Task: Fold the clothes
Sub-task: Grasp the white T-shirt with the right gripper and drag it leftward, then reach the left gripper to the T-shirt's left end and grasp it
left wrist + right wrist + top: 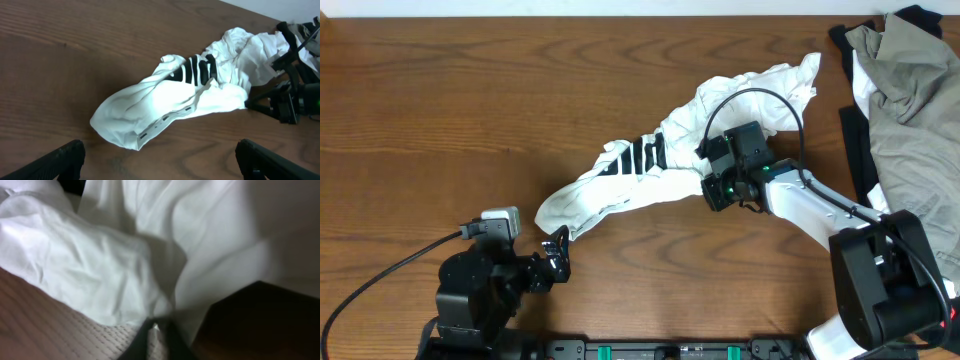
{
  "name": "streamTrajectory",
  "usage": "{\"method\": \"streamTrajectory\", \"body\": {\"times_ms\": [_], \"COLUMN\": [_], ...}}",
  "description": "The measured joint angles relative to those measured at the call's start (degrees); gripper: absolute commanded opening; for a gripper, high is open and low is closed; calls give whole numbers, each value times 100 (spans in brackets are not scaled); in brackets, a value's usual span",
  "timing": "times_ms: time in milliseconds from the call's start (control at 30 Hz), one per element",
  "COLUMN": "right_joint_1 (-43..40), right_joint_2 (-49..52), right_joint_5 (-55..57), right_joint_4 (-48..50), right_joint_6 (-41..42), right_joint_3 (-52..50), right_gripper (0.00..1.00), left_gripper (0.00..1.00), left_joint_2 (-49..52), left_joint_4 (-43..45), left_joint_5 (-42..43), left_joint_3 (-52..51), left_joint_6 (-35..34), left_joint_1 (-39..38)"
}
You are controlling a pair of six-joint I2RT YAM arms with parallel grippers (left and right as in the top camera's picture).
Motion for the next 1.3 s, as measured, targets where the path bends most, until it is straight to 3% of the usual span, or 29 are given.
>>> {"method": "streamTrajectory", "body": {"times_ms": [200,400,433,500,600,867,1000,1300], "right_joint_1": [341,1668,1958,2396,2734,2299,1878,680], "right_joint_2": [-264,-1624,-1851,-2175,-2457,-2343,-2343,-2343], "right_joint_5": [-280,-713,-614,-280,474,2111,2686,2780], "right_joint_4": [-264,-507,-439,-358,-444,-1567,-1915,-2076], "right_joint_6": [-33,0,42,221,433,925,1145,1364], "right_joint_3": [2,461,588,728,789,769,769,769], "right_gripper": [1,1,4,36,32,43,50,50], "left_gripper": [98,98,98,98,98,98,98,98], "left_joint_2": [0,2,0,2,2,0,7,721], "left_joint_4": [0,-4,-4,-4,-2,-2,15,153], "left_joint_5": [0,2,2,2,0,42,463,1320], "left_joint_3": [0,0,0,0,0,0,0,-254], "left_joint_6": [0,0,0,0,0,0,-9,-457], "left_joint_1": [0,0,0,0,0,0,0,-133]}}
